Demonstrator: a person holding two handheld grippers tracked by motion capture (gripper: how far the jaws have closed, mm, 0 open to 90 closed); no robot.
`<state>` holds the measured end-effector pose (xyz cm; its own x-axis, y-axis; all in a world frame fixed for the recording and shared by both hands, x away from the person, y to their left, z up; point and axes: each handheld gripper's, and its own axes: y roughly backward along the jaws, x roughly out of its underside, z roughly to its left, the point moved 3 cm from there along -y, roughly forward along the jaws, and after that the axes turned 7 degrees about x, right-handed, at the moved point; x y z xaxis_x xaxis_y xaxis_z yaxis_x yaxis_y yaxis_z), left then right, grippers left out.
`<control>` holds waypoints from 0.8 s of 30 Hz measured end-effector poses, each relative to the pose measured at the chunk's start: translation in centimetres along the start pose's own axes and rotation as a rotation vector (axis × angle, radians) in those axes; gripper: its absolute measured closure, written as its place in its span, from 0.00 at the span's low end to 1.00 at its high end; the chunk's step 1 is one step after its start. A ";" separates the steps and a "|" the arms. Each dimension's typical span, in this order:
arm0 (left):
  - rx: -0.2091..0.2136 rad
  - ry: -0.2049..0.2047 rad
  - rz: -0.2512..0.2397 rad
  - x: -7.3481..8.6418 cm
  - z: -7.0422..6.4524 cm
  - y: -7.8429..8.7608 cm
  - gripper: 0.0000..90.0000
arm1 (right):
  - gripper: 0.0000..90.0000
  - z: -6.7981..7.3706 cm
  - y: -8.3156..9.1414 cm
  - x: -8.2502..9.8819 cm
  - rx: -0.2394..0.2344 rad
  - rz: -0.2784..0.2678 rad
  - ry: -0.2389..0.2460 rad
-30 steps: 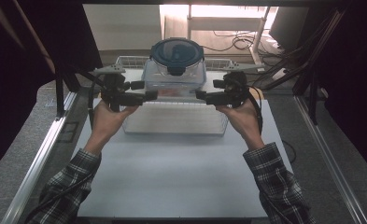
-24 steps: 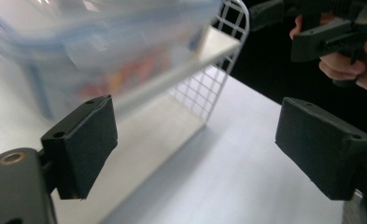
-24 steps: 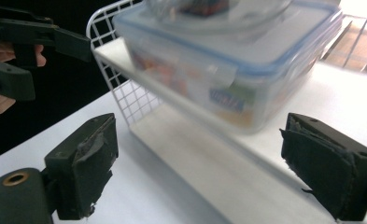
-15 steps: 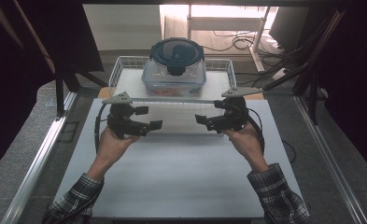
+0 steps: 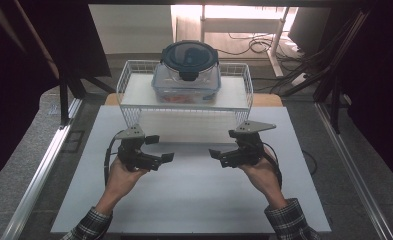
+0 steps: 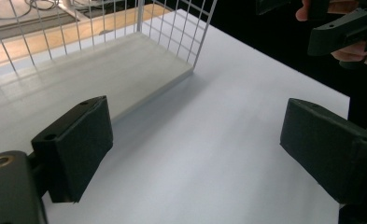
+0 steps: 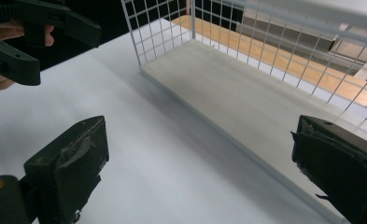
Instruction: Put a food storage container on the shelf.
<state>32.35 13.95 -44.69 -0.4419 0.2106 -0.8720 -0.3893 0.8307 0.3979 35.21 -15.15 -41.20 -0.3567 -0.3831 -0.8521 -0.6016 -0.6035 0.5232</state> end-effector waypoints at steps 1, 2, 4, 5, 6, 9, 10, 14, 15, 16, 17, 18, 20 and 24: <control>0.001 0.005 -0.004 0.4 0.0 0.0 0.09 | 0.04 0.0 0.0 0.4 0.002 0.001 0.000; 0.001 0.005 -0.004 0.4 0.0 0.0 0.09 | 0.04 0.0 0.0 0.4 0.002 0.001 0.000; 0.005 0.011 0.012 1.3 0.0 -0.1 0.09 | 0.03 0.1 -0.2 1.2 0.002 0.024 0.008; -0.007 0.009 0.016 1.6 0.0 -0.1 0.09 | 0.03 0.1 -0.2 1.5 0.009 0.023 0.010; -0.009 0.007 0.017 1.9 0.0 0.0 0.09 | 0.03 0.2 -0.2 1.7 0.014 0.022 0.007; -0.006 0.012 0.021 2.6 -0.2 0.1 0.08 | 0.02 0.3 0.0 2.4 0.016 0.032 0.006; -0.006 0.012 0.021 2.6 -0.2 0.1 0.08 | 0.02 0.4 0.1 2.6 0.019 0.033 0.003; -0.009 0.002 0.037 3.8 -0.7 0.0 0.06 | 0.02 0.8 0.4 3.3 0.017 0.032 -0.001; -0.009 0.002 0.037 3.8 -0.7 0.0 0.06 | 0.02 1.0 0.4 3.5 0.014 0.032 0.000; -0.019 -0.007 0.046 4.4 -1.0 0.0 0.05 | 0.02 1.1 0.5 3.8 0.012 0.033 -0.001; -0.024 -0.013 0.051 4.7 -1.1 0.1 0.05 | 0.02 1.2 0.5 4.0 0.012 0.033 0.000; -0.028 -0.014 0.053 5.1 -1.2 0.1 0.05 | 0.02 1.4 0.5 4.3 0.012 0.036 0.001; -0.035 -0.011 0.060 5.8 -1.2 0.1 0.05 | 0.02 1.6 0.6 4.9 0.012 0.038 0.005; -0.048 0.000 0.073 7.0 -1.3 0.4 0.04 | 0.02 1.9 0.6 6.1 0.008 0.042 -0.006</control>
<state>28.11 15.05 -50.26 -0.4706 0.2695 -0.8402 -0.3946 0.7874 0.4736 31.29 -16.58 -46.12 -0.3858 -0.4042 -0.8293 -0.5920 -0.5810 0.5586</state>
